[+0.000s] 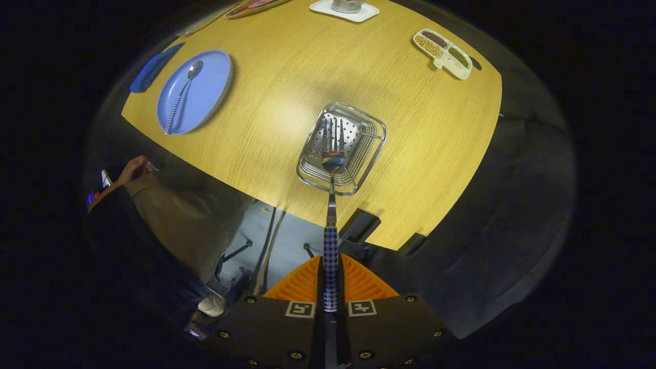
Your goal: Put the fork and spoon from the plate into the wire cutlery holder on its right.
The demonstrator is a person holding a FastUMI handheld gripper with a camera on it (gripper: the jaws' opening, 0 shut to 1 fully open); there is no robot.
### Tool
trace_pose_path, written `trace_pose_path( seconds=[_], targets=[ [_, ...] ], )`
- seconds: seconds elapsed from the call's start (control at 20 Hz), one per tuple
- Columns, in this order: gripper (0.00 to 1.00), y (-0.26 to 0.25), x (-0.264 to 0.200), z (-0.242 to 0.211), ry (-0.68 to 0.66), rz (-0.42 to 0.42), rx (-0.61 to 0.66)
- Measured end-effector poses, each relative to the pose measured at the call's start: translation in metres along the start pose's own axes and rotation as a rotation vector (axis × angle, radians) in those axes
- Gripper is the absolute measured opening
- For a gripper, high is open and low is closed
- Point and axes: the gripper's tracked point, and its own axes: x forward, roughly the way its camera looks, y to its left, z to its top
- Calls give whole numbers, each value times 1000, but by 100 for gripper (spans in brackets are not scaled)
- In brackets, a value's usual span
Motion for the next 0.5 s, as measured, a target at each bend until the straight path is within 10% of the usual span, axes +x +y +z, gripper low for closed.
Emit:
trace_pose_path(
  seconds=[0.5],
  targets=[
    [9,-26,21,28,165,-119,-38]
  ],
)
